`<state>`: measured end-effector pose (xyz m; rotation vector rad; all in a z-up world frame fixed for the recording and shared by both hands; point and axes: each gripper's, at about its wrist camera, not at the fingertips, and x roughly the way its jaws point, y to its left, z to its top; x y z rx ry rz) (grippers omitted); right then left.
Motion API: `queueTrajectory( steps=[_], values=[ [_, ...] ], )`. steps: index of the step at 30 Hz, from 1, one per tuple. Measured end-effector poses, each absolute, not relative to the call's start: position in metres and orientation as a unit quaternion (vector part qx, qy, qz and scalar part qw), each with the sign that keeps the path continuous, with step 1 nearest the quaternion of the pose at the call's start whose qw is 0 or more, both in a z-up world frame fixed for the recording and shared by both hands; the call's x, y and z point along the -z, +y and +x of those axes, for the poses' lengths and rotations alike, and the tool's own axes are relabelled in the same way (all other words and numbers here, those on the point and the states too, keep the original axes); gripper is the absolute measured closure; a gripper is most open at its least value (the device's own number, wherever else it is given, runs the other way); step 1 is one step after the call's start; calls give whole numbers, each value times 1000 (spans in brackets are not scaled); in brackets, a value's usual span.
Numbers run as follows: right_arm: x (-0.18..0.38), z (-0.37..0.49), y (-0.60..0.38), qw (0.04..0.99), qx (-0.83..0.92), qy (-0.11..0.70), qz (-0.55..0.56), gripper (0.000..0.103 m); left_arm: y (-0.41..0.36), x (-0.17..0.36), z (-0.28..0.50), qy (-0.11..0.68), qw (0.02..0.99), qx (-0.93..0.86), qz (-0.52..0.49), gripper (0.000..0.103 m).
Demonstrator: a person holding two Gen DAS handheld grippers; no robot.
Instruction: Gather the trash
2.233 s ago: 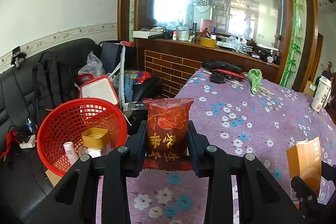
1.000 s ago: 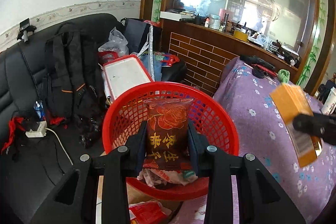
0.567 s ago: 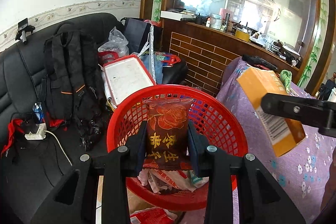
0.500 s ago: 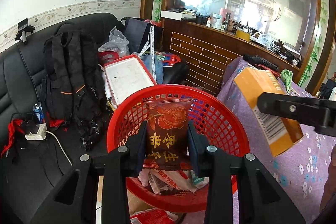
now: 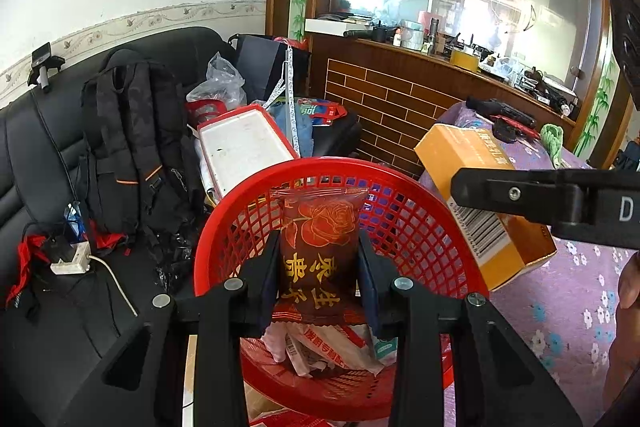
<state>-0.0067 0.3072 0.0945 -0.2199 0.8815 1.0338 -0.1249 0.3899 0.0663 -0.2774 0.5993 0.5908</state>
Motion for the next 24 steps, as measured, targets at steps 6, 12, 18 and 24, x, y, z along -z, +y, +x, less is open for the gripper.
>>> queueTrajectory(
  steps=[6, 12, 18, 24],
  values=[
    [-92, -3, 309, 769, -480, 411, -97, 48, 388, -64, -122, 290, 903, -291, -130, 69],
    [-98, 2, 296, 775, -475, 410, -79, 48, 383, -69, -124, 279, 904, -300, -120, 45],
    [-115, -5, 259, 801, -456, 383, -67, 34, 372, -79, -131, 256, 908, -311, -113, 13],
    [-121, -23, 226, 831, -420, 353, -93, 17, 358, -86, -134, 252, 899, -344, -100, 5]
  ],
)
